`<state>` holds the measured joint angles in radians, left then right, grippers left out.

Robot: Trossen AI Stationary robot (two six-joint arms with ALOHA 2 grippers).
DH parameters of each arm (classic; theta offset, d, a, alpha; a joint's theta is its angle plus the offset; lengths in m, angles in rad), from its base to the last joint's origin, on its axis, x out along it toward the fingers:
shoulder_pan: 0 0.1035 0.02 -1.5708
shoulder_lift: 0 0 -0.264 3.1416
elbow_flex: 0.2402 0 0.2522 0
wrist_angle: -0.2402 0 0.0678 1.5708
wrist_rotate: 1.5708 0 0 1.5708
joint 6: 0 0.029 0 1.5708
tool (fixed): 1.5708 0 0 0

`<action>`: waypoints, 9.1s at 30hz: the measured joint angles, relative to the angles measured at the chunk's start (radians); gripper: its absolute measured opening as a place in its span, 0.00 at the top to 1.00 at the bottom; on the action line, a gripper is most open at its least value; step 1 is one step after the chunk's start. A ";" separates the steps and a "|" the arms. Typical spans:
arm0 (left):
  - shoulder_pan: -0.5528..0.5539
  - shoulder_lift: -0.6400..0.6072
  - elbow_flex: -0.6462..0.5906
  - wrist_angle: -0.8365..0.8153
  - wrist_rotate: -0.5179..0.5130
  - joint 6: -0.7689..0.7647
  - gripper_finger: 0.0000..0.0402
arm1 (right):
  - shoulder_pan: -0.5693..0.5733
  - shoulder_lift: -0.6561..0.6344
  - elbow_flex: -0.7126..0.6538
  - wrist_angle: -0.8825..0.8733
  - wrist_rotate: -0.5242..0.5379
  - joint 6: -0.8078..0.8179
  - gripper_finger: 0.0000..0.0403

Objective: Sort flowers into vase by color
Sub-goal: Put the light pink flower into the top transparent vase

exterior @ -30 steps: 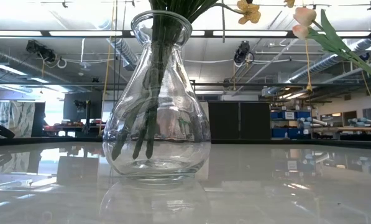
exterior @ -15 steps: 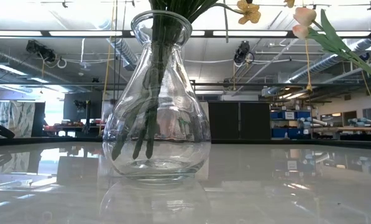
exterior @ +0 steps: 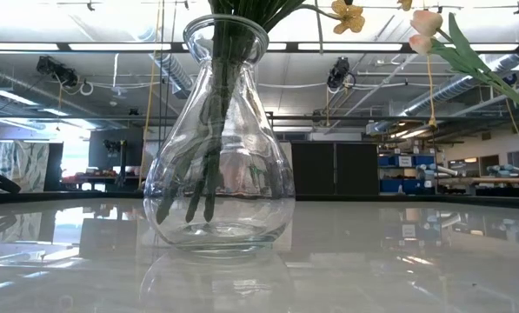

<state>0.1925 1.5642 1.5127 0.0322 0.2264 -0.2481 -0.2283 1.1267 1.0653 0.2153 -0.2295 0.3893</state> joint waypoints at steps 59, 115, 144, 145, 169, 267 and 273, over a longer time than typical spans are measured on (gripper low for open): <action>0.059 -0.117 0.000 -0.663 0.034 0.155 0.46 | -0.066 -0.578 0.000 -0.464 0.045 -0.123 0.97; 0.059 -0.117 0.000 -0.663 0.035 0.154 0.46 | -0.066 -1.105 -0.088 -1.236 -0.480 -0.547 0.97; 0.059 -0.117 0.000 -0.620 0.030 0.154 0.46 | 0.085 -1.121 -0.214 -1.025 -0.554 -0.628 0.97; 0.059 -0.117 0.000 -0.619 0.030 0.154 0.46 | 0.085 -1.121 -0.224 -1.002 -0.556 -0.624 0.97; 0.059 -0.117 0.000 -0.620 0.029 0.154 0.46 | 0.085 -1.121 -0.442 -0.605 -0.658 -0.434 0.97; 0.059 -0.117 0.000 -0.620 0.029 0.154 0.46 | 0.123 -1.120 -0.553 -0.713 -0.469 -0.373 0.86; 0.059 -0.117 0.000 -0.620 0.029 0.154 0.46 | 0.123 -1.120 -0.553 -0.722 -0.413 -0.345 0.86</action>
<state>0.2516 1.4471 1.5124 -0.5876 0.2554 -0.0940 -0.1056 0.0063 0.5121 -0.5067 -0.6425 0.0441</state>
